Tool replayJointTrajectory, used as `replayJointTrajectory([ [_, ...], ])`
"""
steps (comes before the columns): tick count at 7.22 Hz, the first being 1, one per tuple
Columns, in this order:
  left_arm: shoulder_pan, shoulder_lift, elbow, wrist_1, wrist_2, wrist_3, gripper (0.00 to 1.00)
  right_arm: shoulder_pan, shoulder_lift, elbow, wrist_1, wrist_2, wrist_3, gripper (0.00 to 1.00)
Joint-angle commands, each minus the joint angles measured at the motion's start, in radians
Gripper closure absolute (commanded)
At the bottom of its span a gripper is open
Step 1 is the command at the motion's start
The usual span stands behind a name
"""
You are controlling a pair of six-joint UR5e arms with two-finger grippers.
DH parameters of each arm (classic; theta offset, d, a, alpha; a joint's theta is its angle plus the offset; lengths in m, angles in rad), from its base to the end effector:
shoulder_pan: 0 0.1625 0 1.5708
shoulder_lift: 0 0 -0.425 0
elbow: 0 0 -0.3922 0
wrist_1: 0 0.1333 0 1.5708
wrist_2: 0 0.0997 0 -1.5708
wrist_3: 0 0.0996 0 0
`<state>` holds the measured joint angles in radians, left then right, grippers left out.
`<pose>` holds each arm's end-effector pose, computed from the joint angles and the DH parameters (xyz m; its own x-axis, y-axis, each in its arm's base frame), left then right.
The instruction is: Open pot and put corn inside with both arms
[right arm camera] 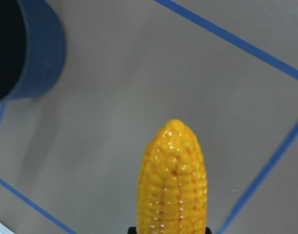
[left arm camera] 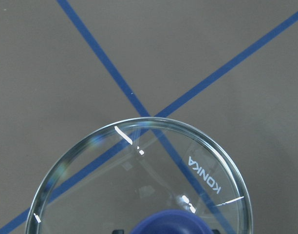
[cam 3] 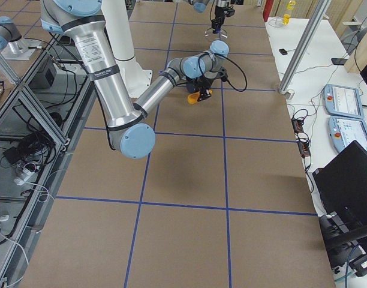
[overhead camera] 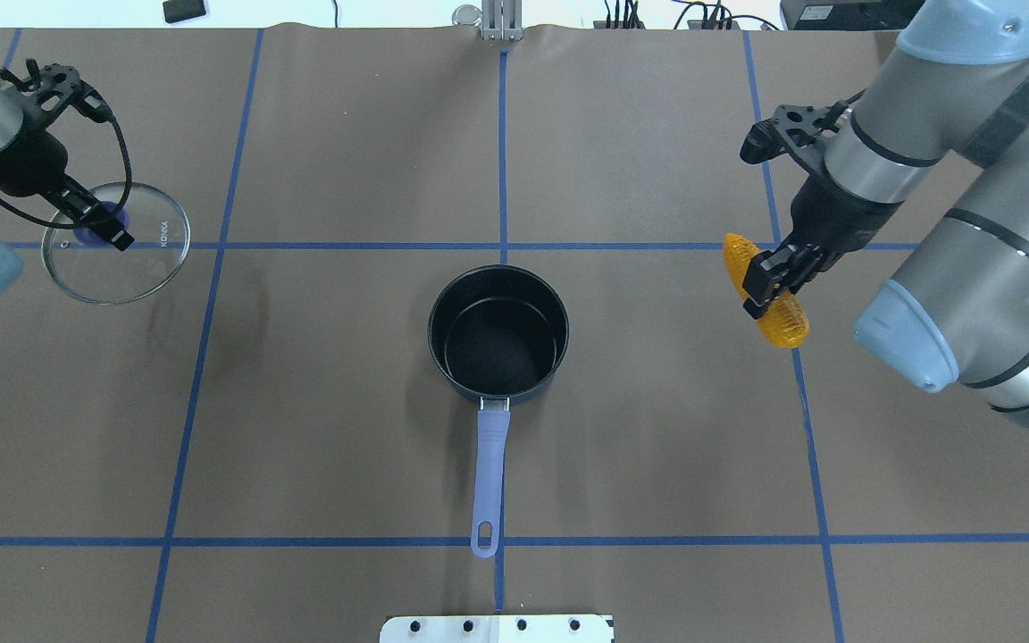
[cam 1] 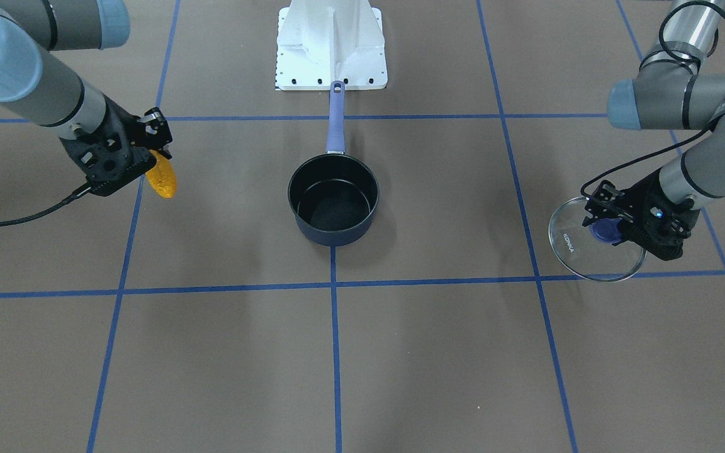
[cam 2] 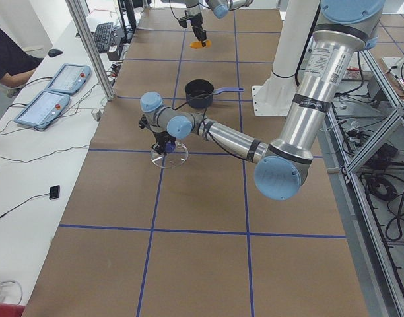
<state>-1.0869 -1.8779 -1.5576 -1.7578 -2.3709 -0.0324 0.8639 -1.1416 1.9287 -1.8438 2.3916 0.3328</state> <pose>0.2357 -0.5814 0.4694 0.4754 0.5921 -0.6507 -0.3973 0.8044 0.4417 -0.3268 -0.4756 0.2812 0.4538 -0.4607 0.7628 0.4415 0.8598 0.2566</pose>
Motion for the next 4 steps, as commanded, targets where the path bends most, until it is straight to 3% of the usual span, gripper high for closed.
replayJointTrajectory([
  [1,-0.019,0.020,0.101,-0.119,-0.022,0.014,0.45,-0.084,0.034,-0.019,0.165,-0.044,0.197,0.78],
  [4,-0.031,0.028,0.131,-0.115,-0.092,0.025,0.44,-0.196,0.123,-0.043,0.205,-0.141,0.365,0.77],
])
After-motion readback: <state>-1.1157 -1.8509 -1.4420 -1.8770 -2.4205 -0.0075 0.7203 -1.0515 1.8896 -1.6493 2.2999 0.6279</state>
